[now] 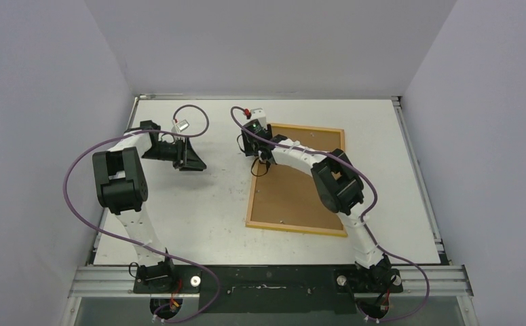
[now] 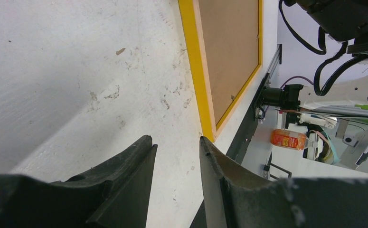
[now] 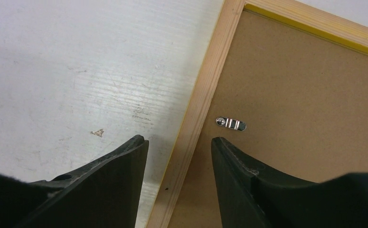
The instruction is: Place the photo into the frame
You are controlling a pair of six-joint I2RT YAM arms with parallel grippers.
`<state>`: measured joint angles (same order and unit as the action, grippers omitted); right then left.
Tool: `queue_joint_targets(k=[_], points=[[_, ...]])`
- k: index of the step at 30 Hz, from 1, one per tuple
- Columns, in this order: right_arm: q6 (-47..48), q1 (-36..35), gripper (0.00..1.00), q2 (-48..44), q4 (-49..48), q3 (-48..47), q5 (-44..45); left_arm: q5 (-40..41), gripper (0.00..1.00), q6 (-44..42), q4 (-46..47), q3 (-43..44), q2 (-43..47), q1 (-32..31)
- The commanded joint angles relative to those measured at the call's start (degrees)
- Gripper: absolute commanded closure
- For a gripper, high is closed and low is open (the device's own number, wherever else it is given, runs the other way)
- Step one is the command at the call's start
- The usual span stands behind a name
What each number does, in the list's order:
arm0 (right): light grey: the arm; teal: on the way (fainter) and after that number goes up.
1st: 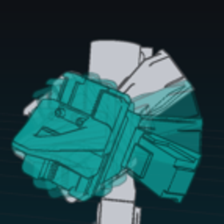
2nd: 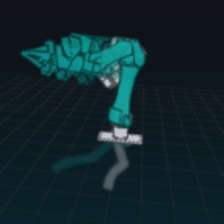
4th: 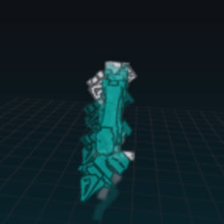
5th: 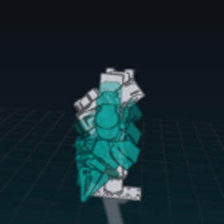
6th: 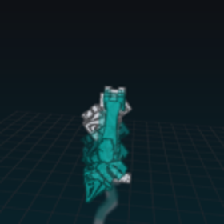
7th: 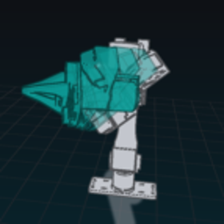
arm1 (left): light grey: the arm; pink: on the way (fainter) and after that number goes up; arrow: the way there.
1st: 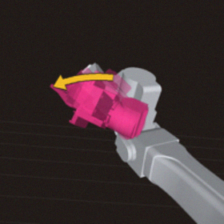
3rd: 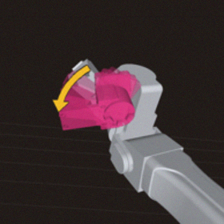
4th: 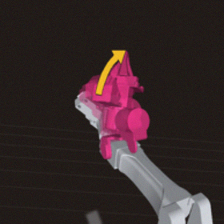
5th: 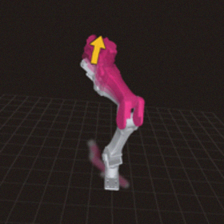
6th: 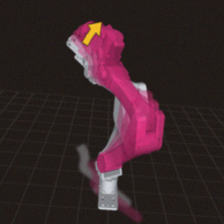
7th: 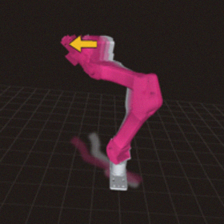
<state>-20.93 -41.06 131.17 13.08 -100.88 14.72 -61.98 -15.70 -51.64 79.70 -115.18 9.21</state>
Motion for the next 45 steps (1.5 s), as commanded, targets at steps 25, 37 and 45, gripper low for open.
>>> queue_joint_targets(k=[25, 37, 45], points=[[6.7, -3.5, 0.76, -1.0, -5.1, 3.8, -5.0, -0.2, 0.64, -2.2, -3.3, 2.4, 3.1, 0.7], [24.5, -13.2, 0.80, -17.1, -7.2, 23.5, -26.9, 5.8, 0.65, 3.8, 4.2, 1.9, 4.3, 2.5], [34.2, -19.3, 0.72, -19.6, 0.9, 23.8, -26.6, 9.2, 0.65, 5.0, 7.6, 0.2, 3.8, 0.9]])
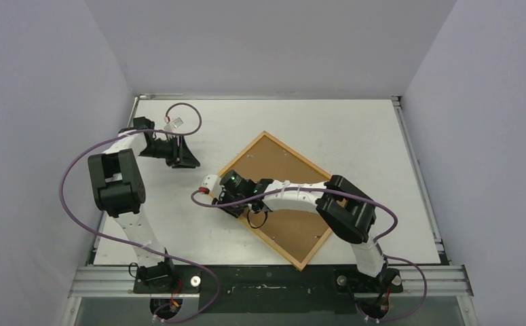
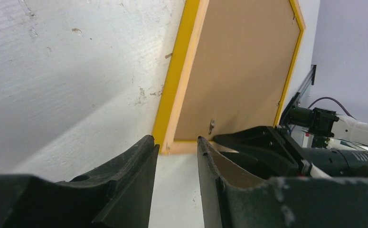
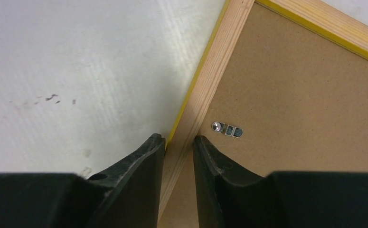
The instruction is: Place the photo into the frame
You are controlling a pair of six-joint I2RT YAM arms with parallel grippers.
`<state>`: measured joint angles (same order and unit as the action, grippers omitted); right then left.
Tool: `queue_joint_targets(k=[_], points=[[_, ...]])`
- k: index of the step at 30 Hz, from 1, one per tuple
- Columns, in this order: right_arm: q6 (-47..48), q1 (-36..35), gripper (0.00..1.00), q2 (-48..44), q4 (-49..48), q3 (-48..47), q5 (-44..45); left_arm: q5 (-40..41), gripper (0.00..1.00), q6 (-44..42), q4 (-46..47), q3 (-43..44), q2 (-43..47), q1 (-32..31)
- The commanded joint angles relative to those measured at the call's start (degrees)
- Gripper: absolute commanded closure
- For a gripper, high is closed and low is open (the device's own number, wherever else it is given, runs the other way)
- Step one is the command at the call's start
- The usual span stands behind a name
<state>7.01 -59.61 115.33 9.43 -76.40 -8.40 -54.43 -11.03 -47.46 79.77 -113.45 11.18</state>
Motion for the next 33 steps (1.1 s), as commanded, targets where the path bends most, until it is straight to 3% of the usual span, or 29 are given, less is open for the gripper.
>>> queue_joint_targets(k=[1, 4, 10, 15, 21, 26, 33], points=[[6.0, -0.5, 0.67, -4.1, 5.1, -0.7, -3.6, 1.9, 0.65, -0.2, 3.3, -0.5, 2.0, -1.6], [3.5, 1.2, 0.43, -6.5, 4.8, -0.2, -5.7, 2.2, 0.65, -2.0, 1.6, -1.5, 1.5, -3.1], [-4.1, 8.6, 0.27, -12.0, -4.1, 3.6, -20.2, 3.3, 0.65, -5.6, -0.7, -2.4, 0.0, -6.1], [-12.8, 14.8, 0.27, -10.6, -14.5, 5.5, -33.1, 5.9, 0.66, -5.3, 0.8, -1.5, -1.8, -8.8], [-23.4, 18.9, 0.46, -6.0, -27.2, 8.5, -42.7, 8.4, 0.70, -4.6, 1.8, -0.2, -4.3, -10.5], [-24.7, 19.7, 0.50, -2.0, -28.2, 6.6, -46.5, 10.2, 0.73, -4.8, 2.5, -0.6, -5.2, -12.7], [-20.3, 19.7, 0.45, 2.6, -22.8, 2.9, -47.3, 11.0, 0.74, -4.7, 2.7, -0.4, -6.2, -13.5]])
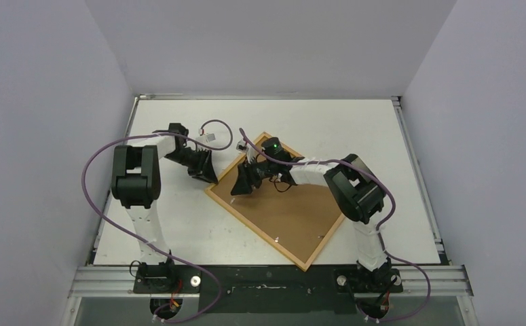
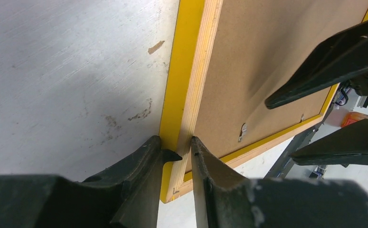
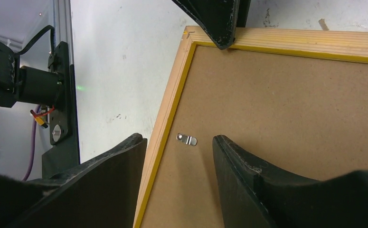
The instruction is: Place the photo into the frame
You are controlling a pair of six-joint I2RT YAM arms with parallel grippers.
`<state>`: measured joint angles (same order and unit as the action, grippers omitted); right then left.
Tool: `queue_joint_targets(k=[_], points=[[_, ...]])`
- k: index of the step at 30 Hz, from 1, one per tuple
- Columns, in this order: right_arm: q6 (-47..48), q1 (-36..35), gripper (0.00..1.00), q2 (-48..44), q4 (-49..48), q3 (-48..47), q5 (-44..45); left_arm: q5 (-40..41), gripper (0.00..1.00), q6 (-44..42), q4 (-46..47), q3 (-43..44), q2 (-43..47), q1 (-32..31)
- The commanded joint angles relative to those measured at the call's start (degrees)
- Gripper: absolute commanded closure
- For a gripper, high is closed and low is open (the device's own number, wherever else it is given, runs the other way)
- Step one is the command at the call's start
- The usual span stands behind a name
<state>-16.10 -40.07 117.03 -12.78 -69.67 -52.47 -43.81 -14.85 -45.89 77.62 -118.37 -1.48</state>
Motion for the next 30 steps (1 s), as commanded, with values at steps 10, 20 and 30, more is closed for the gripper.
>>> queue_joint_targets(k=[10, 20, 30], points=[[9.7, -2.0, 0.42, 3.8, 6.2, -7.7, -2.0, 2.3, 0.76, -0.3, 1.6, 1.7, -1.2, -0.9], [12.3, -4.6, 0.42, 5.5, 9.4, -9.0, 0.0, 2.2, 0.77, -0.2, 1.7, 1.3, -0.1, -0.9], [12.6, -5.4, 0.44, 2.6, 9.6, -5.6, 1.4, 2.9, 0.79, 0.1, 1.9, 1.4, 0.2, -0.9]])
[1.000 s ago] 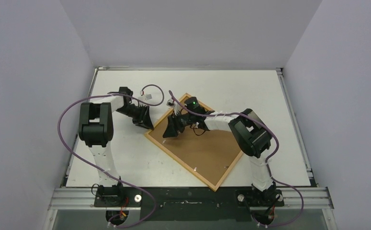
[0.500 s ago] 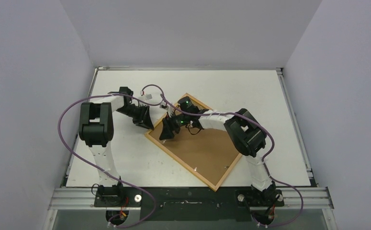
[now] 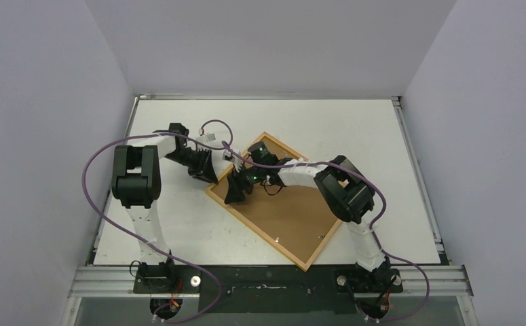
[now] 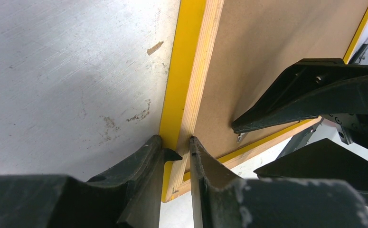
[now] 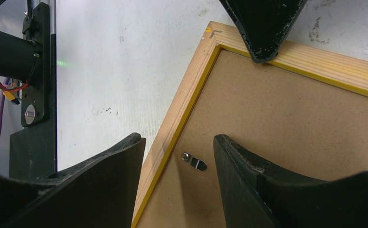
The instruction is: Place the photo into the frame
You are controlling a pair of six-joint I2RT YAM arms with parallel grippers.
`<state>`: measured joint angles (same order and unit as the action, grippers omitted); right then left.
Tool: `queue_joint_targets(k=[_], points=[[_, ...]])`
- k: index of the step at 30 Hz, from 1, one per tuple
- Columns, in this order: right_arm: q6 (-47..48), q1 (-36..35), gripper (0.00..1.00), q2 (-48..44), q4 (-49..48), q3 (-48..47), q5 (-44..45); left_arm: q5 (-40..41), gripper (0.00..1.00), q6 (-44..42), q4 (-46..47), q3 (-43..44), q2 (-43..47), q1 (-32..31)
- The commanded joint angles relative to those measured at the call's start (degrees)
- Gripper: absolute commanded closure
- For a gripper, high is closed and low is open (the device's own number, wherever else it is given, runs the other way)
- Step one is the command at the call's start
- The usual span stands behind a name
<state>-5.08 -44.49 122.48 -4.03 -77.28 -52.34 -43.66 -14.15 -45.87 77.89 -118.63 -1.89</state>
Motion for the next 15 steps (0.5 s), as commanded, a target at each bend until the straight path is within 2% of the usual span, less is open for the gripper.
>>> queue_joint_targets(k=[1, 15], points=[[1.5, -1.0, 0.44, -3.3, 0.6, 2.6, 1.5, 2.8, 0.79, -0.5, 1.9, 1.1, 0.5, -0.5], [0.7, -1.9, 0.45, -7.6, 0.0, 7.6, 2.9, 3.1, 0.80, 0.0, 2.3, 1.2, 0.9, -0.5]])
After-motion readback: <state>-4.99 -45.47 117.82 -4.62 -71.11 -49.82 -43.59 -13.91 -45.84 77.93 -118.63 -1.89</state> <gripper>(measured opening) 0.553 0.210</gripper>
